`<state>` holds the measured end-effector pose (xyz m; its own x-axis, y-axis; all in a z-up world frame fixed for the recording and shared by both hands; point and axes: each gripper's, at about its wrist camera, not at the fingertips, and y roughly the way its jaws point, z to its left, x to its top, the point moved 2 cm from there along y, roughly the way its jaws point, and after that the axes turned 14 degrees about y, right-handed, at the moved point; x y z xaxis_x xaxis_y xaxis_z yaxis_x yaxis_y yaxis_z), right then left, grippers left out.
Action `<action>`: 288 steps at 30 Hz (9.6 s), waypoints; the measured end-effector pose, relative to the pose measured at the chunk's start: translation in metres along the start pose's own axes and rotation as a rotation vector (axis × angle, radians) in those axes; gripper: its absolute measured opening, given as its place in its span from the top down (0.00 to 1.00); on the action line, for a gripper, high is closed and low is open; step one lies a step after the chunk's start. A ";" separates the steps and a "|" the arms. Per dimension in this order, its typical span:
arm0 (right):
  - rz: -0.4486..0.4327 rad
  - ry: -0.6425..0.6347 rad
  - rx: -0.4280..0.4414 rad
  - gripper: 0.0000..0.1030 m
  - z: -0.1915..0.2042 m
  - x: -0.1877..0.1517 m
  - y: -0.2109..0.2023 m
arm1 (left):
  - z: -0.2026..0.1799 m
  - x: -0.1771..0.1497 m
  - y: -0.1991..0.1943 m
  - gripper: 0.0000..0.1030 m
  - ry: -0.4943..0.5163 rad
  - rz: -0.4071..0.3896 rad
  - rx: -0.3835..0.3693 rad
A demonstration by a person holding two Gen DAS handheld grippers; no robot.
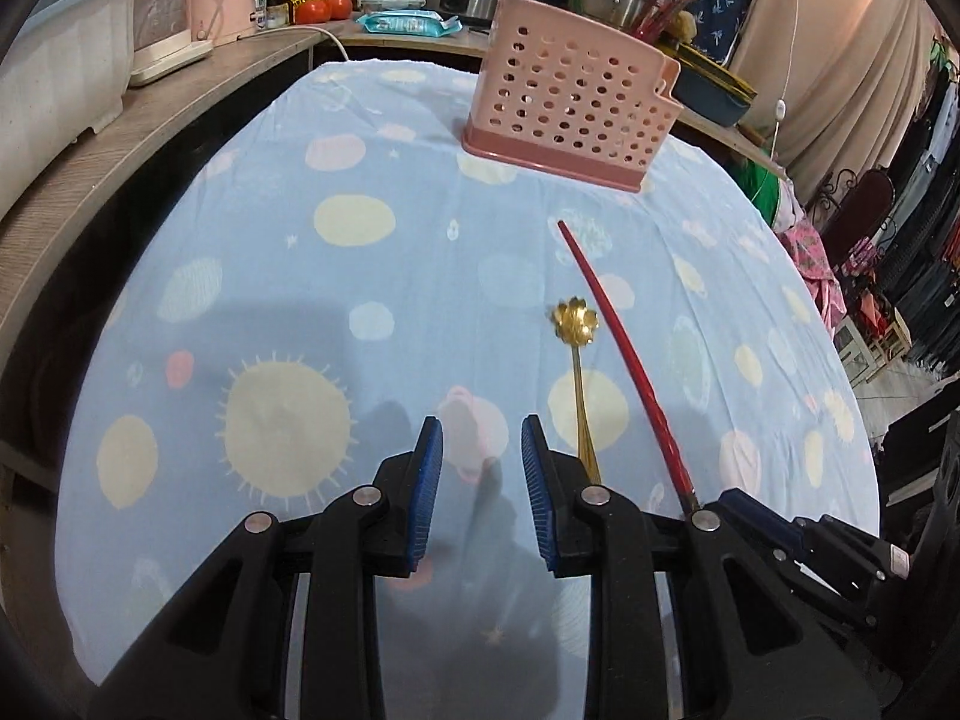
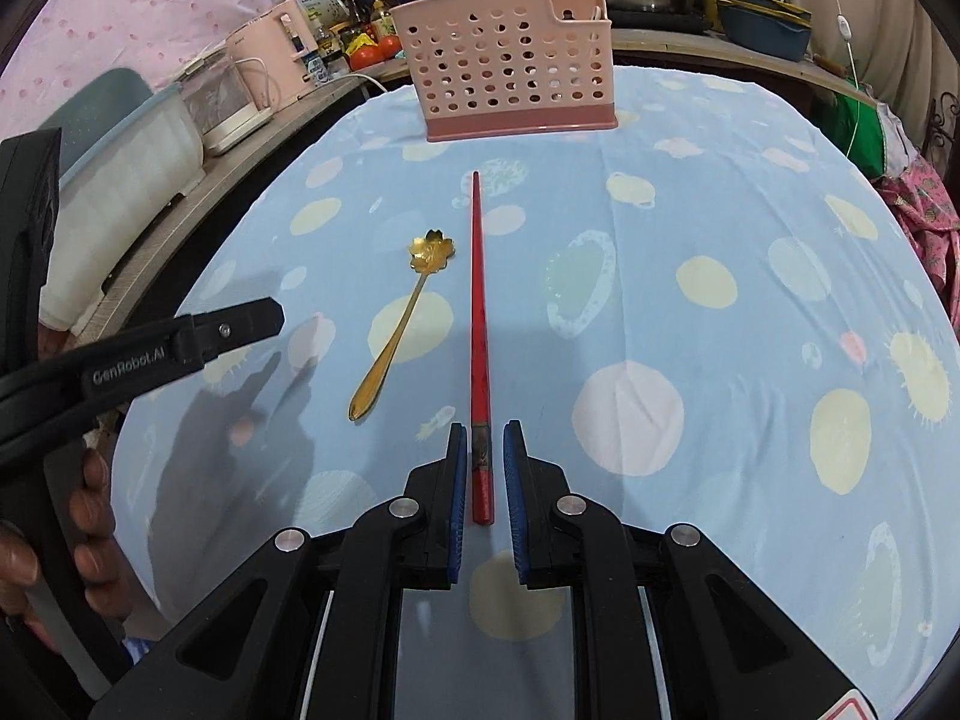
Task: Organize utensils
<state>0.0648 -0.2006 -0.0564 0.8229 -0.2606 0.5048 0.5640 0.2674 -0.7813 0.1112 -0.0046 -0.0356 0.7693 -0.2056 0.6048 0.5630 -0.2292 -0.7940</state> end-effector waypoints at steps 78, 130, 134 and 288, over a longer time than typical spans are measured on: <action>-0.179 0.171 0.144 0.92 -0.022 0.070 -0.089 | -0.008 0.070 -0.057 0.99 0.073 -0.181 -0.013; -0.564 0.101 0.169 0.93 0.060 0.371 -0.058 | 0.038 0.310 -0.005 0.99 0.138 -0.340 0.092; -0.524 0.098 0.150 0.93 0.056 0.366 -0.040 | 0.041 0.310 -0.001 0.99 0.128 -0.341 0.091; -0.298 0.047 -0.112 0.06 0.001 0.131 -0.045 | -0.011 0.112 -0.025 0.07 0.093 -0.135 0.340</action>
<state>0.1474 -0.2456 0.0449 0.6174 -0.3554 0.7018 0.7663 0.0702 -0.6386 0.1804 -0.0325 0.0525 0.6595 -0.2847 0.6958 0.7375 0.0659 -0.6721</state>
